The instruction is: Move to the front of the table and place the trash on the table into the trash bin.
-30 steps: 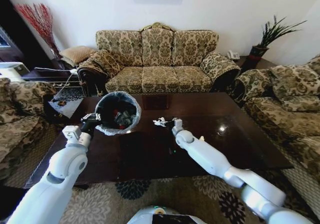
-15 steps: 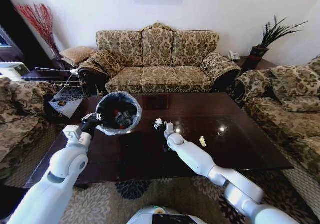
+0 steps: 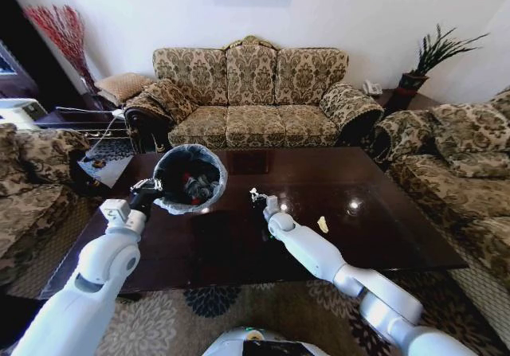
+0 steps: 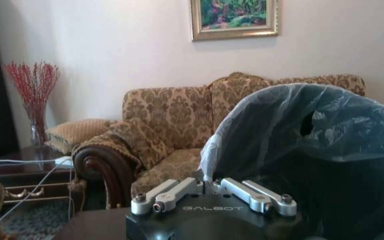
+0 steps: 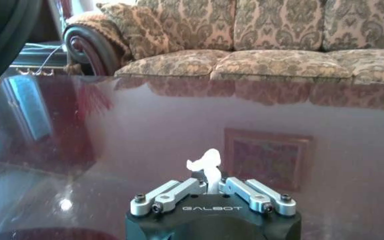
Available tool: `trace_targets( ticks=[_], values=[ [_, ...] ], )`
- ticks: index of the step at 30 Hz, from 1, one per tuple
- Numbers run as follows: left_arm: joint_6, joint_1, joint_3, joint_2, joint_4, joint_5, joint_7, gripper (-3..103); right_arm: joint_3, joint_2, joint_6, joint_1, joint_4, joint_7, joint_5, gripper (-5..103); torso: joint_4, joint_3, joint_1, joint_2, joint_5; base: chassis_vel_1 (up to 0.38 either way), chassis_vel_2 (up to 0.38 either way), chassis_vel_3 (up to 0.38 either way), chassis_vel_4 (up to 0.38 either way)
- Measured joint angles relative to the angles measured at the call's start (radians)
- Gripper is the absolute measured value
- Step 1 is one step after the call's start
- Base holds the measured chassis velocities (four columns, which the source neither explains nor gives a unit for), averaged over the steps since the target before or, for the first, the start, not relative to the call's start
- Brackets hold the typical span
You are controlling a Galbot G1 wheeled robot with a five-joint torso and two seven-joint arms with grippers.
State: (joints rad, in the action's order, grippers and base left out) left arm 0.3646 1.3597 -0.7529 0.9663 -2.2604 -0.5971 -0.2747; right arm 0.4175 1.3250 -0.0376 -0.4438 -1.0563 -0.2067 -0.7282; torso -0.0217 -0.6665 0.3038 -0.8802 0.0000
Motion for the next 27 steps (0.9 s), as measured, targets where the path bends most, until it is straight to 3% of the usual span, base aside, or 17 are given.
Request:
trace_targets(
  ticks=[6, 9, 13, 16, 21, 27],
  values=[
    [0.000, 0.000, 0.007, 0.006, -0.007, 0.003, 0.002, 1, -0.066, -0.034, 0.005, -0.001, -0.155, -0.050, -0.032, 1, -0.0002, 0.000, 0.000, 0.000, 0.0001, 0.000, 0.000, 0.000, 0.000],
    [0.000, 0.006, 0.021, 0.015, -0.018, 0.019, 0.014, 1, -0.098, -0.122, -0.028, 0.029, -0.428, -0.123, -0.111, 1, 0.0003, 0.000, 0.000, 0.000, 0.0000, 0.000, 0.000, 0.000, 0.000],
    [0.003, 0.008, 0.035, 0.019, -0.021, 0.025, 0.021, 1, -0.097, -0.178, -0.063, 0.085, -0.614, -0.162, -0.189, 1, 0.0003, 0.000, 0.000, 0.000, 0.0002, 0.000, 0.000, 0.000, 0.000],
    [0.004, 0.015, 0.051, 0.023, -0.021, 0.043, 0.033, 1, -0.055, -0.218, -0.085, 0.186, -0.799, -0.175, -0.282, 1, 0.0001, 0.000, 0.000, 0.000, -0.0005, 0.000, 0.000, 0.000, 0.000],
    [0.008, 0.023, 0.055, 0.018, -0.030, 0.051, 0.037, 1, 0.042, -0.198, -0.130, 0.277, -0.951, -0.174, -0.370, 1, -0.0002, 0.000, 0.000, 0.000, -0.0002, 0.000, 0.000, 0.000, 0.000],
    [0.011, 0.027, 0.044, 0.009, -0.039, 0.050, 0.037, 1, 0.145, -0.201, -0.210, 0.297, -0.975, -0.129, -0.380, 1, -0.0003, 0.000, 0.000, 0.000, -0.0001, 0.000, 0.000, 0.000, 0.000]
  ],
)
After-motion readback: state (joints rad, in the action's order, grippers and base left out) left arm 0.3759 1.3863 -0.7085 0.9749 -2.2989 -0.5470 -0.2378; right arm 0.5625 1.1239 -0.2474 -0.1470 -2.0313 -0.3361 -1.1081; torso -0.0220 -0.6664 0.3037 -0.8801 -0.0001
